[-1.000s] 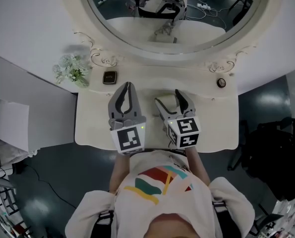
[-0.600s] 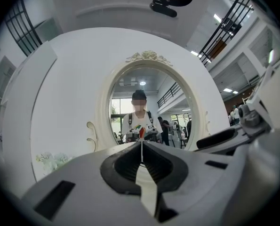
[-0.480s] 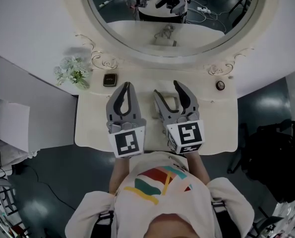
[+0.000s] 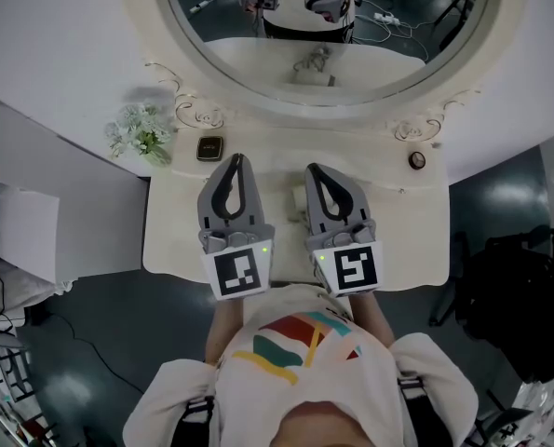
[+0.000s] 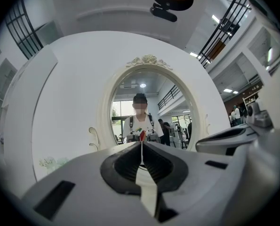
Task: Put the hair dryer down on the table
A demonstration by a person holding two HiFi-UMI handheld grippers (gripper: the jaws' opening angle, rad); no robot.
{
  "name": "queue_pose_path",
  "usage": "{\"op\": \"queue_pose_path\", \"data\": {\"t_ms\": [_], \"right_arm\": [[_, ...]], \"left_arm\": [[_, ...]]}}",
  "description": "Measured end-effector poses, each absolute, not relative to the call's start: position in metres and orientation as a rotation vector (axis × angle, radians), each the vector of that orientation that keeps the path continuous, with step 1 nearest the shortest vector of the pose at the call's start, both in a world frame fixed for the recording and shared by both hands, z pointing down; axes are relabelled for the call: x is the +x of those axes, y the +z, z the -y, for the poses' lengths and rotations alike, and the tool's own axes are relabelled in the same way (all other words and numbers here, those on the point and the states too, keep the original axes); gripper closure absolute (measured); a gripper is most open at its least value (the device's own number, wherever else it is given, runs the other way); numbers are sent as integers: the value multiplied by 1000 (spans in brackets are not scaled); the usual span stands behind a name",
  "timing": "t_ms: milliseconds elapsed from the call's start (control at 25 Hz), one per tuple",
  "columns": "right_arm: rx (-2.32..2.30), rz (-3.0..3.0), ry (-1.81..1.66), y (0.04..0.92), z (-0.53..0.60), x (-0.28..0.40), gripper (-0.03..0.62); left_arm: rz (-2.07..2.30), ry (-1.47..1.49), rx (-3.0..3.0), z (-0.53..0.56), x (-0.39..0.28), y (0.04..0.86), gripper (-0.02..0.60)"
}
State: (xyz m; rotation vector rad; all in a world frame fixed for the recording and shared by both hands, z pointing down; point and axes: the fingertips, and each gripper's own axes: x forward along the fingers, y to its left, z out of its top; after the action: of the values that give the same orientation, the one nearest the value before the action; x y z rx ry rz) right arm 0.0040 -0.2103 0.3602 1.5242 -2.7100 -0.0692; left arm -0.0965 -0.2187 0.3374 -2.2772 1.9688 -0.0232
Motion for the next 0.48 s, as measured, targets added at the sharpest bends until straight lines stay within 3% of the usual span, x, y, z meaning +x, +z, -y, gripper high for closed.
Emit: {"op": "queue_pose_path", "data": {"t_ms": [480], "right_arm": [[1564, 2657, -40, 382, 209, 8, 592]], "left_arm": [[-1935, -23, -2287, 215, -92, 335, 571]]}}
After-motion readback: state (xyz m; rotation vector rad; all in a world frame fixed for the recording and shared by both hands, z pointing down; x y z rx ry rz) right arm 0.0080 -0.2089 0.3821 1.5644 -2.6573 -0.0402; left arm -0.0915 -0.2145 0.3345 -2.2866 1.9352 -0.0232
